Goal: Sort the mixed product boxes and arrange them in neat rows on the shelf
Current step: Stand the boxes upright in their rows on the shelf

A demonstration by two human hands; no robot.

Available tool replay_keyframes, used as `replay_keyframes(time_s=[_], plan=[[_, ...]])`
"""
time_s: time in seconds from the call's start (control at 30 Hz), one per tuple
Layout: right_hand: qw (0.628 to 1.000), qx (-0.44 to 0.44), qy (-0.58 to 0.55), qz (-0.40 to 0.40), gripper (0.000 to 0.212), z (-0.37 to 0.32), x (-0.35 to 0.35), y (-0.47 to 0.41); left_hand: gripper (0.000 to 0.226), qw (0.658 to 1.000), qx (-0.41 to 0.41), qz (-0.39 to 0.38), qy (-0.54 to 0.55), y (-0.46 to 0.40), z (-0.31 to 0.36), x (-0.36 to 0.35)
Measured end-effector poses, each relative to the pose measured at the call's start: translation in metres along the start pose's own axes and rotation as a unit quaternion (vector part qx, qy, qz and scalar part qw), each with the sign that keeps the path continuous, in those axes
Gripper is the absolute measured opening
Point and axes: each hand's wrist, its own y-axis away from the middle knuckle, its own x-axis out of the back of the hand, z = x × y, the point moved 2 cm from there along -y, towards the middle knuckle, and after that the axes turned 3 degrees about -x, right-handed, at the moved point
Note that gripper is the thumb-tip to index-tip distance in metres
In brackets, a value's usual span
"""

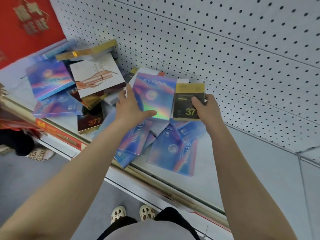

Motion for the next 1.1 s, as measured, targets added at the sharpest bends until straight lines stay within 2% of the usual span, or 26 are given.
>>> replay_keyframes(time_s=[0.07, 0.1, 0.23, 0.33, 0.4, 0.5, 0.67, 0.8, 0.87, 0.97, 1.1], plan=[[1.000, 0.009, -0.013, -0.020, 0.037, -0.001, -0.004, 0.002, 0.125, 0.997, 0.031, -0.011, 0.072, -0.007, -0.006, -0.001], [0.999, 0.008, -0.026, -0.023, 0.038, -0.001, -0.005, 0.003, 0.117, 0.994, 0.047, -0.003, 0.100, -0.008, -0.008, 0.001], [0.997, -0.018, -0.082, 0.001, 0.033, 0.007, 0.003, 0.009, 0.060, 0.964, 0.107, 0.045, 0.238, 0.001, -0.023, 0.009], [0.992, -0.030, -0.119, 0.034, 0.030, 0.016, 0.012, 0.026, 0.038, 0.918, 0.107, 0.000, 0.382, 0.022, -0.034, 0.012], [0.987, -0.033, -0.141, 0.063, 0.031, 0.023, 0.017, 0.044, 0.033, 0.904, 0.092, -0.033, 0.416, 0.041, -0.036, 0.013], [0.980, -0.044, -0.168, 0.101, 0.030, 0.036, 0.020, 0.077, 0.025, 0.899, 0.051, -0.062, 0.431, 0.070, -0.039, 0.016], [0.958, -0.057, -0.216, 0.182, 0.016, 0.069, 0.023, 0.159, 0.027, 0.886, 0.002, -0.155, 0.437, 0.117, -0.057, 0.014], [0.940, -0.114, -0.210, 0.245, 0.028, 0.108, 0.027, 0.241, 0.021, 0.886, 0.000, -0.176, 0.429, 0.158, -0.072, -0.003], [0.921, -0.150, -0.227, 0.278, 0.031, 0.131, 0.036, 0.286, 0.020, 0.884, 0.003, -0.206, 0.420, 0.183, -0.072, -0.016], [0.895, -0.201, -0.239, 0.318, 0.024, 0.167, 0.055, 0.346, 0.017, 0.878, -0.005, -0.263, 0.400, 0.217, -0.062, -0.034], [0.867, -0.213, -0.243, 0.380, 0.015, 0.206, 0.092, 0.409, 0.025, 0.877, -0.049, -0.322, 0.354, 0.265, -0.035, -0.068]])
